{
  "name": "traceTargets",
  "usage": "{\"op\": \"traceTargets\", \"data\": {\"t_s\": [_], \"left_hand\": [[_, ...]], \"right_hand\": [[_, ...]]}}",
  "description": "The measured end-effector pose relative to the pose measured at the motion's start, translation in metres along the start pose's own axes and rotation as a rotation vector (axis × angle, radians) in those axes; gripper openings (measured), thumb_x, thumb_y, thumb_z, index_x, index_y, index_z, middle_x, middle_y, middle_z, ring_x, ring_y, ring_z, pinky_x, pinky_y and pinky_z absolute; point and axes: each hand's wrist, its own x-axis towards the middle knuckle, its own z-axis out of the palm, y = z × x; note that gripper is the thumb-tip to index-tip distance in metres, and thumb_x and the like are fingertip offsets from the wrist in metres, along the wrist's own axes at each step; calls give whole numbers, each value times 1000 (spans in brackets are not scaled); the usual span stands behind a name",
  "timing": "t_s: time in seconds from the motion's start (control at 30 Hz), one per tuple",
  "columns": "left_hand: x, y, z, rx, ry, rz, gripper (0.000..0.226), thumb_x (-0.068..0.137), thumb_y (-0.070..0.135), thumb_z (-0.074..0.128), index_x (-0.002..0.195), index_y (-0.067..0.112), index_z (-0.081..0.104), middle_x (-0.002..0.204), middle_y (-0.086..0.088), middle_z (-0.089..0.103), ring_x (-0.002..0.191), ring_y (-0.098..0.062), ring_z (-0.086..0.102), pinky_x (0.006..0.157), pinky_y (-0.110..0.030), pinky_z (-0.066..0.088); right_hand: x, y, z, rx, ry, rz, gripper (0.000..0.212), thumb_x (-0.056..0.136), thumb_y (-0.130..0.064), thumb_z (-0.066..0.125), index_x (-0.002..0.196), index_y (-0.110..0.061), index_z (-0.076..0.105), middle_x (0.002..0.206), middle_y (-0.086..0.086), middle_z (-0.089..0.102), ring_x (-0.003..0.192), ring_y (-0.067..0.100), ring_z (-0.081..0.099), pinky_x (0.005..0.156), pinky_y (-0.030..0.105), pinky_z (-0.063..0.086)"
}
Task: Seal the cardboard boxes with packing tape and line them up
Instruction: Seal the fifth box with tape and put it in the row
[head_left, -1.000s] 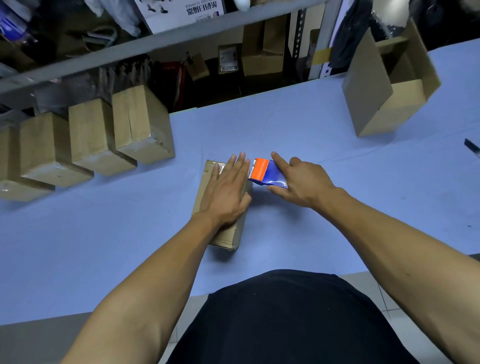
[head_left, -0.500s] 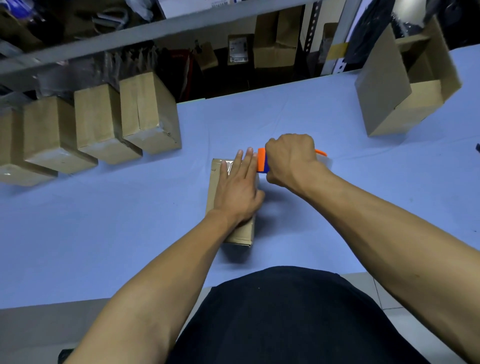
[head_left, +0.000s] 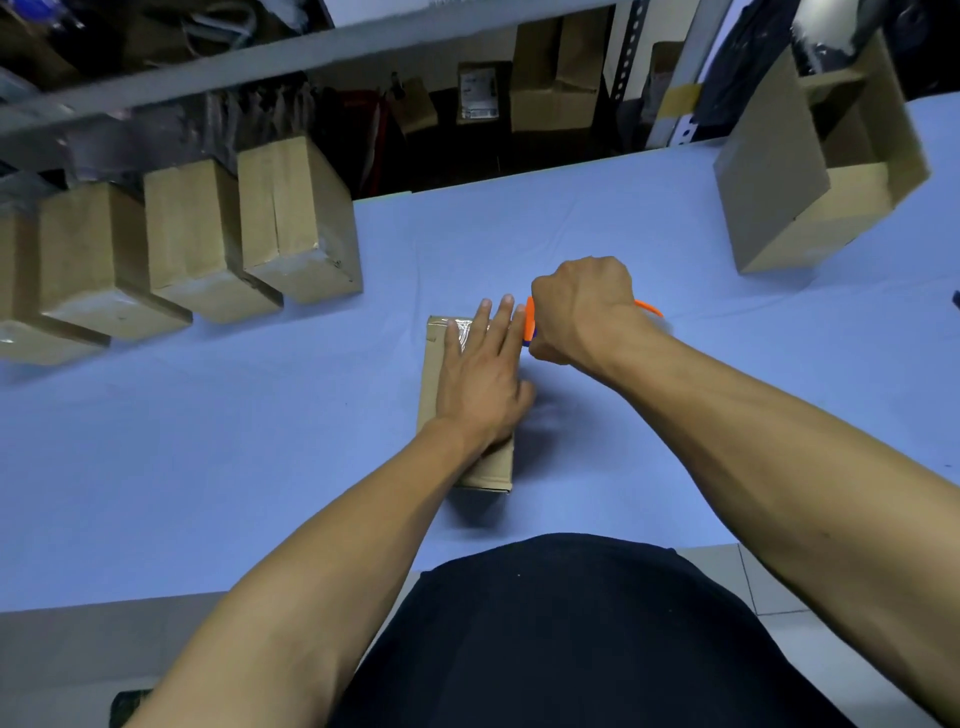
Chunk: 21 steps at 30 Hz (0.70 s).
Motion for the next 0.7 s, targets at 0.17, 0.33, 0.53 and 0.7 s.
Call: {"op": "traceTargets", "data": {"t_s": [0.17, 0.33, 0.53, 0.7], "left_hand": [[0, 1, -1, 9, -17, -39, 85, 88, 30, 50, 159, 14, 5, 167, 0, 1, 154, -21, -5, 120, -49, 0], [0, 11, 1, 40, 5, -13, 83, 85, 29, 48, 159, 15, 10, 167, -4, 4, 154, -23, -2, 119, -55, 5], [-3, 0, 4, -31, 7, -9, 82, 88, 33, 44, 159, 13, 7, 167, -5, 0, 154, -21, -5, 122, -50, 6], [-9, -10, -9, -389, 111, 10, 65, 101, 22, 46, 157, 7, 17, 166, -7, 5, 152, -16, -4, 118, -20, -10]], "right_hand": [[-2, -7, 3, -51, 67, -4, 21, 83, -19, 54, 68, -19, 40, 64, -1, 39, 65, 20, 50, 63, 26, 39], [-4, -6, 32, 60, 49, 16, 23, 90, -32, 62, 108, -19, 55, 90, 0, 58, 89, 21, 62, 62, 28, 34], [2, 9, 65, 272, -34, 148, 61, 85, -53, 61, 132, -18, 41, 110, 13, 57, 95, 32, 60, 68, 35, 34], [8, 7, 88, 388, -176, 113, 92, 84, -29, 64, 156, -19, 9, 132, 21, 42, 114, 37, 49, 88, 40, 40]]}}
